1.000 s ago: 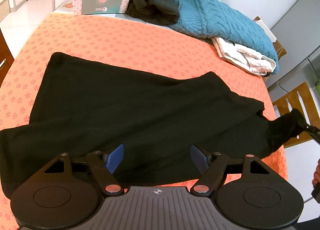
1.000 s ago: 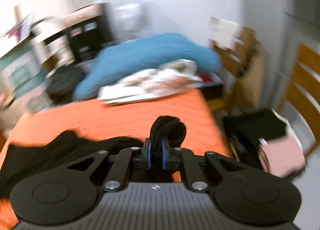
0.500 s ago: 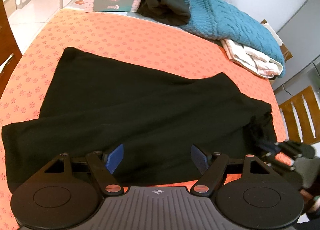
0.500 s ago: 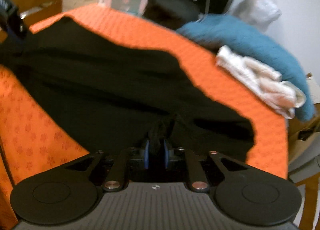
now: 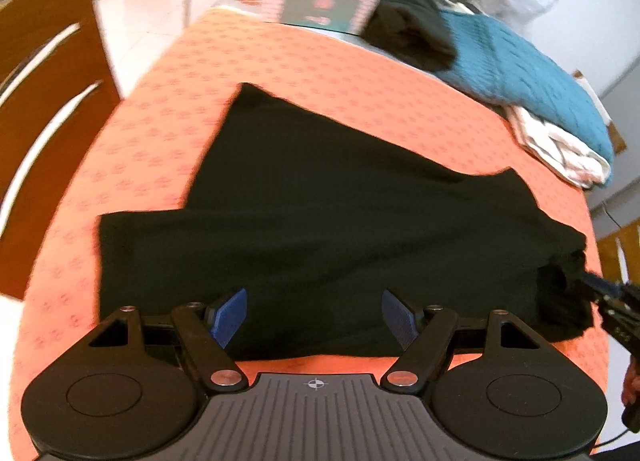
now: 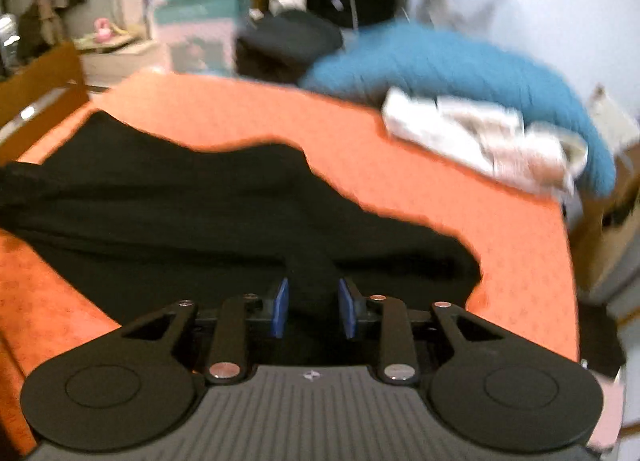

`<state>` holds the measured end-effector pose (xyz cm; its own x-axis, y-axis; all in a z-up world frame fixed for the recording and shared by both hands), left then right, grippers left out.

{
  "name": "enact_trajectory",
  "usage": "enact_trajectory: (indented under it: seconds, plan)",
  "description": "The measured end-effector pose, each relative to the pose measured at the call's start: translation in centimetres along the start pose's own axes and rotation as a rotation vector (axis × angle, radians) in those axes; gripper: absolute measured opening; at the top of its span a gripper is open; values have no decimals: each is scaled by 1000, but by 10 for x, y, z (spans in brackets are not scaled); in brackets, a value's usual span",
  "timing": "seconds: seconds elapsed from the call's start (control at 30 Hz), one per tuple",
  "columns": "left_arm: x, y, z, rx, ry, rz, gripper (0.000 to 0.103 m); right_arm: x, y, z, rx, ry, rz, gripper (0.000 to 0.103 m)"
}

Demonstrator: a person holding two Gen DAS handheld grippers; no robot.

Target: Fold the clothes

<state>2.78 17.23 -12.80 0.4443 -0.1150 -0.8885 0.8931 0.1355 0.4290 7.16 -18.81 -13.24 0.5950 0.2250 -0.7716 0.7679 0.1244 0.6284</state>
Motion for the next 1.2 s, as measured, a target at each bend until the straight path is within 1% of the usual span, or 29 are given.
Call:
enact_trajectory:
  seconds: [0.03,0.07,0.1,0.13,0.23,0.33,0.43,0.47,0.6,0.67,0.77,0.8,0.83,0.87,0.9,0.93,1.03,1.07,1.2]
  plan:
    - [-3,-2,-7,-13,12,2,77,4,-2,5,20,-15,-11,33]
    - [-6,-5,-14,-27,26,3,77,12,-6,1,5,-11,-29,32]
    - [-9,-8,-21,-41,41,4,77,15,-8,-5,-22,3,-11,32]
    - [-11,-12,-27,-57,56,3,78,16,-10,-10,-42,8,-13,32]
    - [-16,-25,-48,-107,98,5,78,13,-2,-21,-95,5,-27,32]
    - [-17,-38,-69,-172,132,12,78,1,4,-34,-146,28,-13,33]
    - [-14,-47,-84,-246,148,18,78,-6,7,-46,-205,38,-16,33]
    - [-13,-48,-87,-270,145,21,78,-7,8,-49,-217,40,-18,33]
    - [-10,-51,-91,-347,88,37,77,-8,8,-55,-217,41,-32,33]
    - [-6,-52,-88,-377,44,43,77,-9,7,-57,-219,36,-36,33]
    - [1,-52,-90,-412,43,38,73,-11,7,-58,-215,31,-35,33]
    - [1,-53,-91,-418,41,48,71,-12,7,-58,-213,28,-34,33]
    - [0,-54,-92,-422,39,59,59,-13,6,-57,-210,24,-33,33]
    - [-3,-52,-91,-414,35,72,53,-14,6,-56,-205,19,-32,33]
    - [-6,-50,-89,-404,31,86,29,-15,5,-56,-198,14,-32,33]
    - [-9,-48,-87,-394,28,100,22,-16,5,-55,-191,10,-33,33]
    - [-19,-42,-81,-363,16,140,15,-17,2,-52,-174,-3,-37,33]
    - [-22,-40,-79,-353,12,154,15,-18,1,-51,-169,-7,-37,33]
    - [-41,-10,-44,-192,-10,226,14,-23,1,-48,-147,-12,-33,33]
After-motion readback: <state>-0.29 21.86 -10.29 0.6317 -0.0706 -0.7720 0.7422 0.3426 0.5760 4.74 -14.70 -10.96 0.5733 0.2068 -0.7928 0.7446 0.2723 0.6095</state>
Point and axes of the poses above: each gripper's, at about its wrist camera, not at the fingertips, and x roughly the way its jaws point, z to its right, y to its top, the point moved 6 cm from there along x, roughly the way its jaws point, and after that the axes turned 10 degrees about x, right-handed, at the moved point
